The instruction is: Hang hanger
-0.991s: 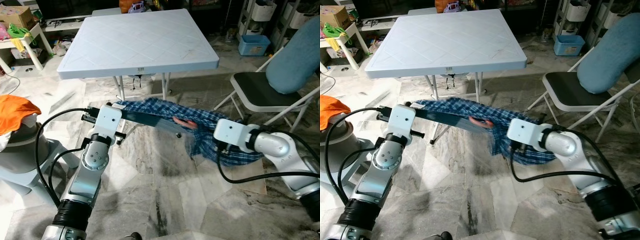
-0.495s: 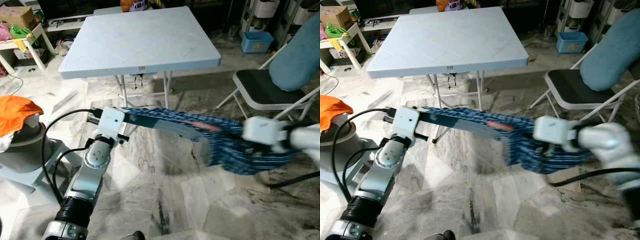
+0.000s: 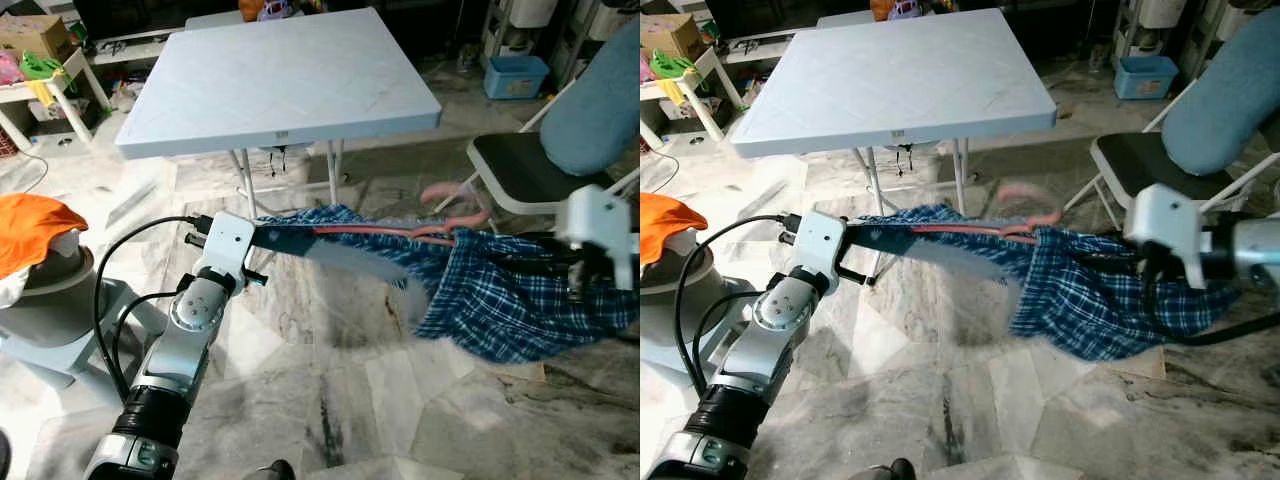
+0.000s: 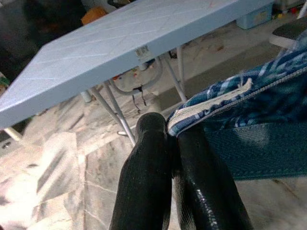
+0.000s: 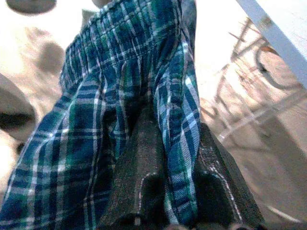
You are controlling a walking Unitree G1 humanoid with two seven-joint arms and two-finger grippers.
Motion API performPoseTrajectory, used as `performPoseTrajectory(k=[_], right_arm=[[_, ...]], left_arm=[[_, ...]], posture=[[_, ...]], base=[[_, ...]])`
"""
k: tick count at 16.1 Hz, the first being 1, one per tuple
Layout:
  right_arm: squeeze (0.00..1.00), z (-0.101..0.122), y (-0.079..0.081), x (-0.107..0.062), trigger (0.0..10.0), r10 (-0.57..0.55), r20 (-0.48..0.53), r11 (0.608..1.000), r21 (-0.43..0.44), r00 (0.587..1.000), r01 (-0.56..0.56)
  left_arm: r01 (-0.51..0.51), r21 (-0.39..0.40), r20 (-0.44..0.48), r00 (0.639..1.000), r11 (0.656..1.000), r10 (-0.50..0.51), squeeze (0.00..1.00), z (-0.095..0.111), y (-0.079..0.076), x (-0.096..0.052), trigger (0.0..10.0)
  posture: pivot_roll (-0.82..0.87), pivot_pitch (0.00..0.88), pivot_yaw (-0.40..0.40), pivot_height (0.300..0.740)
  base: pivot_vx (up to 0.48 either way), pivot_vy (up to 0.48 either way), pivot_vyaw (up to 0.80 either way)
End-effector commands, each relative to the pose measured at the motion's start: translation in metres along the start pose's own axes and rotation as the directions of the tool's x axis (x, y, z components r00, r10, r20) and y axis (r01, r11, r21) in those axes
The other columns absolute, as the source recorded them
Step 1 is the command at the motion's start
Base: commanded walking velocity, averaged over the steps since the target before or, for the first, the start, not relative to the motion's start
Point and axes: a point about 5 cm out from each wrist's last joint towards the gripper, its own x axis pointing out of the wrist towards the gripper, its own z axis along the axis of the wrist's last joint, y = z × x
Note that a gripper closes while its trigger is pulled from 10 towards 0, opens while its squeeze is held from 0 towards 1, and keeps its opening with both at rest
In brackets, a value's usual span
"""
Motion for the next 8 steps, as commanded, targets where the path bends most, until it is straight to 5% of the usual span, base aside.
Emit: performPoseTrajectory(k=[1, 5, 8], right_arm=[[0.0, 0.01, -0.01, -0.033, 10.0, -0.077, 0.017, 0.997, 0.014, 0.997, 0.077], [0.0, 0.016, -0.01, -0.044, 10.0, -0.045, 0.043, 0.998, 0.037, 0.998, 0.043], [0.0, 0.019, -0.013, -0.041, 10.0, -0.101, 0.156, 0.988, 0.128, 0.983, 0.082]], left_arm=[[-0.152, 0.005, -0.167, 0.974, 0.988, 0.151, 0.0, -0.033, 0.042, -0.013, 0.0], [-0.123, -0.049, -0.174, 0.978, 0.991, 0.113, 0.0, -0.033, 0.041, -0.013, 0.0], [-0.077, -0.114, -0.156, 0.986, 0.99, 0.059, 0.0, -0.032, 0.026, -0.013, 0.0]], posture=[[-0.14, 0.117, 0.116, 0.74], [-0.14, 0.12, 0.119, 0.74], [-0.14, 0.12, 0.119, 0.74]], base=[[0.0, 0.0, 0.0], [0.0, 0.0, 0.0], [0.0, 0.0, 0.0]])
